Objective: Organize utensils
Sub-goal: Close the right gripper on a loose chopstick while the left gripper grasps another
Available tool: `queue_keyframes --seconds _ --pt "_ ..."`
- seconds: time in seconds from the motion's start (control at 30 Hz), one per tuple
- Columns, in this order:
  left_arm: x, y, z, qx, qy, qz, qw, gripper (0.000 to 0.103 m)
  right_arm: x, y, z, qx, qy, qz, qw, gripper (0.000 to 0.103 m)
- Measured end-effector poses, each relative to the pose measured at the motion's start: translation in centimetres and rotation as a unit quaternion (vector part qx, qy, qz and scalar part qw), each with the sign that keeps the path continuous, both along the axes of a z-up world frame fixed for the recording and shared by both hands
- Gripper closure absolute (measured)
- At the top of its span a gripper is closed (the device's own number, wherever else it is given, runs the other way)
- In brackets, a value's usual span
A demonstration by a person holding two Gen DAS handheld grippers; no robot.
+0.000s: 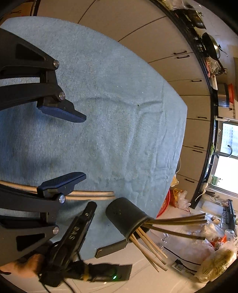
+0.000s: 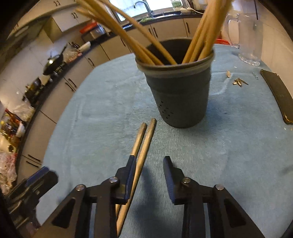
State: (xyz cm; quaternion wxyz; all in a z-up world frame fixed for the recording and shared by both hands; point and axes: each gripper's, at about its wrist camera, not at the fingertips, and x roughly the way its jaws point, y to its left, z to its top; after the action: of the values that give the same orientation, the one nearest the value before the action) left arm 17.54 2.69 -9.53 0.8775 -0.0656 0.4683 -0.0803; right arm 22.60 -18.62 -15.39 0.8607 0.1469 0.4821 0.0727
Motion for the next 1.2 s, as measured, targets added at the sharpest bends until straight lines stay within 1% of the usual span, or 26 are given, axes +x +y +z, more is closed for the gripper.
queue_keyframes --seconds 0.13,0.27,0.33,0.37,0.4,0.43,0.6,0.73,0.8,0.9,0.97,1.07,1.13,1.17,1.2 --pt "0.6 0.2 -0.5 0.004 0.003 0.001 1.0000 0.046 1.3 0.7 -0.6 -0.016 0.007 -0.008 1.000 0.077" --pt "1.4 -0.2 -1.1 0.006 0.012 -0.004 0.9999 0.046 2.6 1.9 -0.5 -0.048 0.006 -0.010 0.999 0.079" --pt "1.7 -0.5 -1.3 0.000 0.019 -0.010 0.9998 0.046 2.8 2.8 -0.4 -0.074 0.004 -0.002 0.997 0.084" --pt "1.9 -0.7 -1.4 -0.004 0.021 -0.013 0.9997 0.046 3.0 3.1 -0.2 -0.085 0.005 0.004 0.996 0.089" --pt "2.1 -1.0 -1.4 -0.006 0.023 -0.018 0.9996 0.046 3.2 3.3 -0.2 -0.102 0.002 0.010 0.995 0.090" --pt "2.3 -1.3 -1.5 -0.006 0.026 -0.024 0.9994 0.046 3.1 3.4 -0.3 -0.107 0.001 0.015 0.994 0.090" --pt "3.5 -3.5 -1.5 0.000 0.039 -0.055 0.9977 0.046 1.6 1.1 -0.6 -0.079 0.005 0.024 0.997 0.093" --pt "5.0 -6.0 -1.8 0.008 0.045 -0.082 0.9956 0.046 -1.6 -1.5 -0.9 -0.068 0.002 0.032 0.997 0.093" --pt "6.0 -7.3 -2.4 0.009 0.058 -0.091 0.9941 0.046 -2.7 -2.7 -0.9 -0.066 0.003 0.027 0.997 0.093" --pt "7.7 -9.1 -3.5 0.013 0.075 -0.101 0.9920 0.047 -3.1 -3.7 -1.1 -0.054 0.003 0.016 0.998 0.093" --pt "8.7 -10.3 -4.2 0.020 0.083 -0.106 0.9907 0.047 -2.7 -4.4 -1.2 -0.030 0.004 0.022 0.999 0.092" --pt "9.7 -11.9 -4.9 0.043 0.095 -0.107 0.9887 0.059 -2.6 -5.5 -1.0 -0.024 0.010 0.027 0.999 0.091" --pt "10.1 -12.9 -5.0 0.064 0.086 -0.106 0.9885 0.061 -2.0 -5.8 -0.8 -0.025 0.012 0.028 0.999 0.090" --pt "10.1 -13.2 -5.0 0.074 0.085 -0.104 0.9882 0.069 -1.9 -5.8 -0.8 -0.025 0.014 0.028 0.999 0.090" --pt "10.2 -13.4 -5.0 0.086 0.083 -0.099 0.9879 0.080 -1.7 -5.9 -1.0 -0.022 0.017 0.027 0.999 0.090"
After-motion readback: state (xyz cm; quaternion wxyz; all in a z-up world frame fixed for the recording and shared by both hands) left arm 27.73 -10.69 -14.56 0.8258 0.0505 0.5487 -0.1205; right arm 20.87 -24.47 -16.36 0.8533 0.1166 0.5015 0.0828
